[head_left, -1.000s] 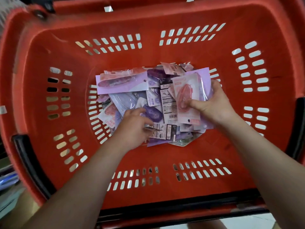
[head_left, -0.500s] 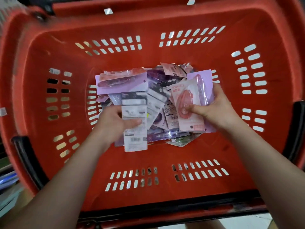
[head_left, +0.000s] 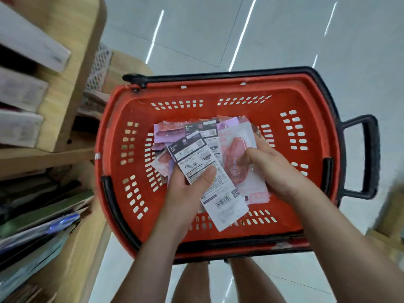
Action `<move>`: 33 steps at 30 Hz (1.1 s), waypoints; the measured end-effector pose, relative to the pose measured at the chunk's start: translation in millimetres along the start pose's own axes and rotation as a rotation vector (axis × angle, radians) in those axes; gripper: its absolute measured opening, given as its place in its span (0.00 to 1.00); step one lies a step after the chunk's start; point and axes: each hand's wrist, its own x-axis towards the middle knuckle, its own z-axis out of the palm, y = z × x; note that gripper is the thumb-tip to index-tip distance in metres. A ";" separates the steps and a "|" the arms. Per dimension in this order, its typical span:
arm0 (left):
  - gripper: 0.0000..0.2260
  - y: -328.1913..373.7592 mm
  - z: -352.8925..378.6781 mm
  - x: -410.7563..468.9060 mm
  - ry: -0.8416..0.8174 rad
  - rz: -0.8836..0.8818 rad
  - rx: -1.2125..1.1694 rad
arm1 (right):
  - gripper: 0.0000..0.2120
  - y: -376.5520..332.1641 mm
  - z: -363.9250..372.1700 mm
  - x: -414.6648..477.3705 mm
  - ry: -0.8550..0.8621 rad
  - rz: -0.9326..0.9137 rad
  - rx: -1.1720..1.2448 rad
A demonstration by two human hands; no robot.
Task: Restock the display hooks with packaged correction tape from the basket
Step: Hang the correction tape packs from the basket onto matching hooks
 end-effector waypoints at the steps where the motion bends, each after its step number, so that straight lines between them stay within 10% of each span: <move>1: 0.15 9.2 -3.7 -13.1 0.009 0.024 0.014 | 0.30 -10.9 5.6 -11.2 -0.020 0.005 0.016; 5: 0.11 49.9 -14.2 -67.8 -0.018 0.106 0.062 | 0.20 -53.9 28.6 -65.5 -0.035 -0.061 -0.011; 10: 0.11 102.4 -10.2 -139.0 0.109 0.181 -0.025 | 0.43 -107.5 35.8 -140.0 0.036 -0.214 -0.087; 13: 0.15 128.3 -7.0 -183.9 0.289 0.239 -0.126 | 0.38 -136.8 30.2 -181.5 0.046 -0.303 -0.133; 20: 0.19 185.8 24.2 -294.2 0.328 0.514 0.223 | 0.29 -182.3 46.8 -268.7 -0.240 -0.322 -0.094; 33: 0.23 204.4 42.3 -407.3 0.572 0.541 -0.070 | 0.31 -236.8 57.5 -363.8 -0.498 -0.413 -0.081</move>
